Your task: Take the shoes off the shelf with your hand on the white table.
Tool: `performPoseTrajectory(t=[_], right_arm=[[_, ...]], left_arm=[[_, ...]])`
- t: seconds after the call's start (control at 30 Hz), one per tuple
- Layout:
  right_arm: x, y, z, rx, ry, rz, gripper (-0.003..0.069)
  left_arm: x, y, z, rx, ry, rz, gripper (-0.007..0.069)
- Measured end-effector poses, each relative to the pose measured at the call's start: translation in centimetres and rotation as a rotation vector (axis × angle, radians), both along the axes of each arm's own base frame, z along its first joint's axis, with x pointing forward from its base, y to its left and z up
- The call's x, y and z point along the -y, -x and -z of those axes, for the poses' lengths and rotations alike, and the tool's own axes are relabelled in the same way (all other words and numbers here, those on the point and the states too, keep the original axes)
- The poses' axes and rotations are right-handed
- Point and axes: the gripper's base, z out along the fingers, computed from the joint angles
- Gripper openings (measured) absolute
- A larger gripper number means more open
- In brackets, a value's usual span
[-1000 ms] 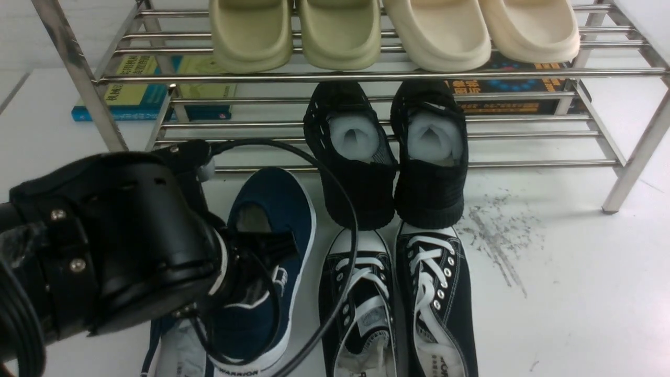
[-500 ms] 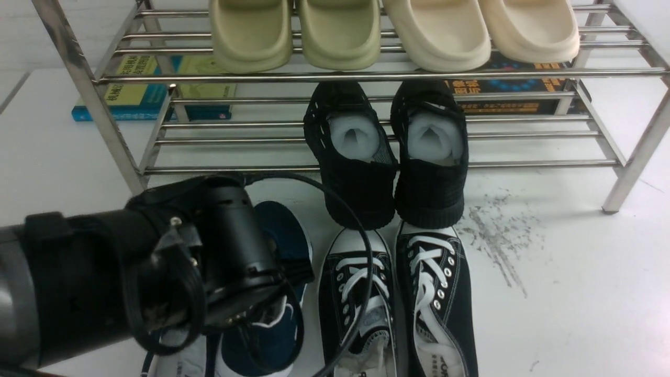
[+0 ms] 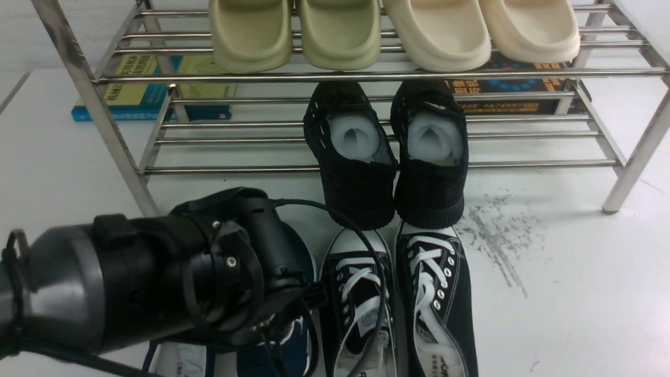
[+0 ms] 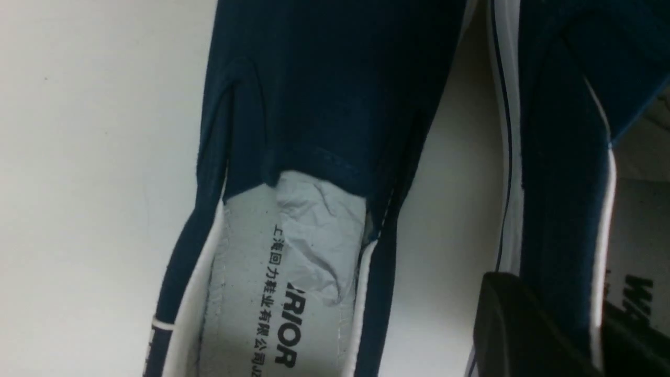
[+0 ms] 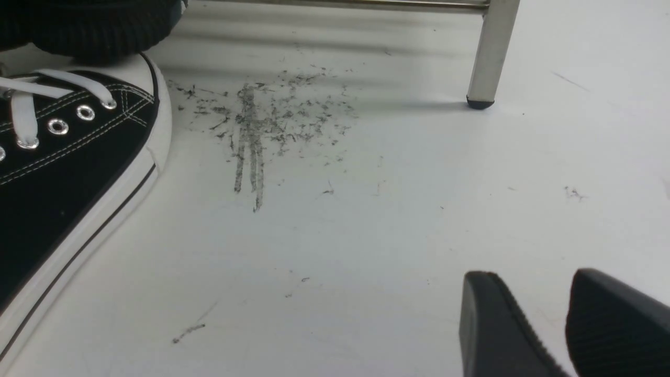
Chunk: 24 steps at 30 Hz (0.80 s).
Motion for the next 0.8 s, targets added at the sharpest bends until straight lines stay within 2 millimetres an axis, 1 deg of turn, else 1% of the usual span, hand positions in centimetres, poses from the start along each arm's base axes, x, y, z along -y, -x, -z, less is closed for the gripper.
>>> performPoseTrajectory(t=[0.07, 0.1, 0.2, 0.33, 0.37, 0.43, 0.5, 0.57, 0.67, 0.73, 0.8], right_arm=[[0.0, 0.0, 0.0, 0.0, 0.0, 0.0, 0.0237], [0.0, 0.0, 0.0, 0.0, 0.0, 0.0, 0.0237], [0.0, 0.0, 0.0, 0.0, 0.0, 0.0, 0.0237], [0.0, 0.0, 0.0, 0.0, 0.0, 0.0, 0.0237], [0.0, 0.0, 0.0, 0.0, 0.0, 0.0, 0.0237], [0.0, 0.0, 0.0, 0.0, 0.0, 0.0, 0.0237], [0.0, 0.0, 0.0, 0.0, 0.0, 0.0, 0.0237], [0.0, 0.0, 0.0, 0.0, 0.0, 0.0, 0.0237], [0.0, 0.0, 0.0, 0.0, 0.0, 0.0, 0.0237], [0.0, 0.0, 0.0, 0.0, 0.0, 0.0, 0.0237], [0.0, 0.0, 0.0, 0.0, 0.0, 0.0, 0.0237]], left_arm=[[-0.1, 0.1, 0.1, -0.017, -0.018, 0.0, 0.0111], [-0.2, 0.2, 0.1, -0.019, -0.021, 0.0, 0.0119], [-0.4, 0.3, 0.1, -0.043, -0.051, 0.007, 0.0197], [-0.3, 0.4, 0.0, -0.062, -0.074, 0.066, 0.0311], [-0.3, 0.4, 0.0, -0.063, -0.076, 0.069, 0.0311], [-0.2, 0.5, -0.2, -0.078, -0.072, 0.084, 0.0347], [0.0, 0.4, -0.7, -0.078, -0.069, 0.093, 0.0355], [0.1, 0.3, -2.1, -0.066, -0.066, 0.106, 0.036], [-0.1, 0.3, -4.7, -0.031, -0.052, 0.138, 0.0346], [-0.5, 0.6, -6.4, -0.005, -0.042, 0.171, 0.0317], [-1.3, 1.1, -8.5, 0.025, -0.038, 0.221, 0.0264]])
